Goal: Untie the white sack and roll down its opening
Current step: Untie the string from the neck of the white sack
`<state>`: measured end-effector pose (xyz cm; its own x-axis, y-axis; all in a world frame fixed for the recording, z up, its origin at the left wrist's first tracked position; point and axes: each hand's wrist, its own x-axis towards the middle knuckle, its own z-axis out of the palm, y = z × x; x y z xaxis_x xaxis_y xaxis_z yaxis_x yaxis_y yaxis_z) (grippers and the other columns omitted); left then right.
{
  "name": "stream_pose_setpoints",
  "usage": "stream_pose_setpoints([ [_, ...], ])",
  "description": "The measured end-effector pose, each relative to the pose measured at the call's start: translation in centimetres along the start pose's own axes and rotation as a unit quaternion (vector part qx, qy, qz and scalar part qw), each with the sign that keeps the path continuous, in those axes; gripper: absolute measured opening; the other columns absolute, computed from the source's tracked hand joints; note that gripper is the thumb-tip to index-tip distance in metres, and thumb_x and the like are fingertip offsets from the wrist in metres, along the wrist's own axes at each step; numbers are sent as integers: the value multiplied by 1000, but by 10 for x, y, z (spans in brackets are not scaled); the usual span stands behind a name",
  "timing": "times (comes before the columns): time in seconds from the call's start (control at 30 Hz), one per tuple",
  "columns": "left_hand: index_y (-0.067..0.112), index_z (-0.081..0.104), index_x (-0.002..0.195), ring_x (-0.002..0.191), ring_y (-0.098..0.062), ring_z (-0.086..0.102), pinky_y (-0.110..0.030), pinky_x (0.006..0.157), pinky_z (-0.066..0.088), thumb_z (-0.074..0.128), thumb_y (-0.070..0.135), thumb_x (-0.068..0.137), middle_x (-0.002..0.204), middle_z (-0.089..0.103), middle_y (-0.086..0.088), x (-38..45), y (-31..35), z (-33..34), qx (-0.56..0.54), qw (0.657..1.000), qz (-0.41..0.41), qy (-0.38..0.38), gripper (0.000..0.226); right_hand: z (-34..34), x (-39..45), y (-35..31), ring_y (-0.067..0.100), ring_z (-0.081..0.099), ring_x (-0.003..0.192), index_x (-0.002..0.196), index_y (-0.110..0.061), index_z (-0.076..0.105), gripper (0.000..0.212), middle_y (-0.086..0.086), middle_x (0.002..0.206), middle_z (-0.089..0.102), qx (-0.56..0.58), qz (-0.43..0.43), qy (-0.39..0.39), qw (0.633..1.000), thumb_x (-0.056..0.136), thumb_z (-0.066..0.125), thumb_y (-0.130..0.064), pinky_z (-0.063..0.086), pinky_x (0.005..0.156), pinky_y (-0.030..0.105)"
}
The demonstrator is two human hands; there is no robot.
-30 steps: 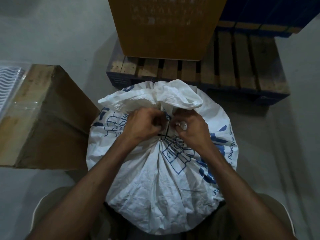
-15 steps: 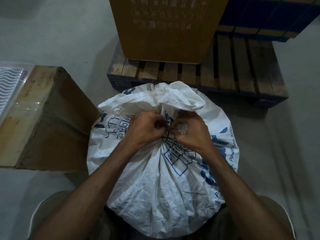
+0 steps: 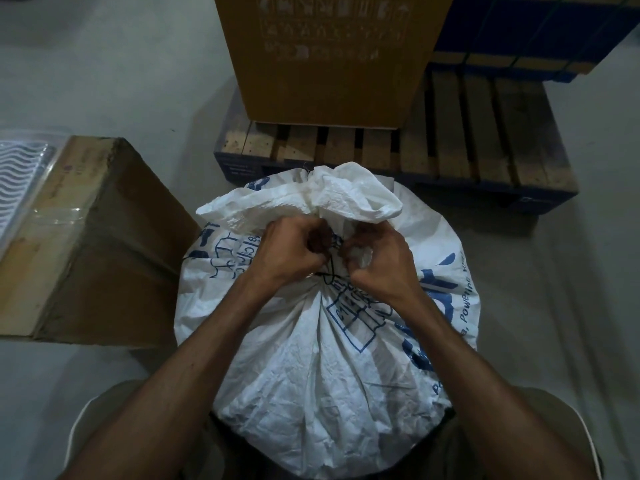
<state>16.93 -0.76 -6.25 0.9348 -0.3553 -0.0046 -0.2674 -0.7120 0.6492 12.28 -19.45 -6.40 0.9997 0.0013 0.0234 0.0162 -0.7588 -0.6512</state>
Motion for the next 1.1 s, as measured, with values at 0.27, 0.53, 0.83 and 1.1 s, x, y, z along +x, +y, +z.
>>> stream_pose_setpoints([
  [0.27, 28, 82, 99, 76, -6, 70, -33, 71, 62, 77, 10, 75, 90, 77, 10, 2, 1, -1, 16, 998, 19, -53, 30, 7, 1, 0, 15, 64, 83, 85, -34, 78, 17, -8, 99, 68, -63, 2, -49, 997, 73, 68, -41, 39, 58, 17],
  [0.53, 25, 80, 109, 86, -13, 68, -38, 77, 60, 67, 9, 84, 106, 73, 7, -5, -7, -8, 9, 994, 44, -97, 32, 22, 1, 1, 13, 56, 95, 88, -33, 78, 12, -3, 112, 58, -76, 28, -49, 995, 78, 72, -36, 40, 68, 21],
  [0.83, 24, 76, 116, 85, -8, 68, -32, 77, 61, 69, 4, 79, 102, 74, 6, -23, 6, -14, 22, 994, 63, -84, 43, 7, -3, -5, 12, 58, 89, 76, -22, 70, 5, 6, 107, 57, 46, 47, -93, 993, 78, 73, -25, 56, 81, 33],
  [1.1, 16, 78, 111, 97, -11, 69, -31, 85, 60, 69, 2, 85, 109, 75, 1, -48, 12, -25, -8, 997, 72, -40, 32, -20, -34, -21, 10, 60, 96, 107, -12, 64, 29, 4, 113, 60, 198, 138, -14, 970, 82, 78, -13, 46, 72, 17],
])
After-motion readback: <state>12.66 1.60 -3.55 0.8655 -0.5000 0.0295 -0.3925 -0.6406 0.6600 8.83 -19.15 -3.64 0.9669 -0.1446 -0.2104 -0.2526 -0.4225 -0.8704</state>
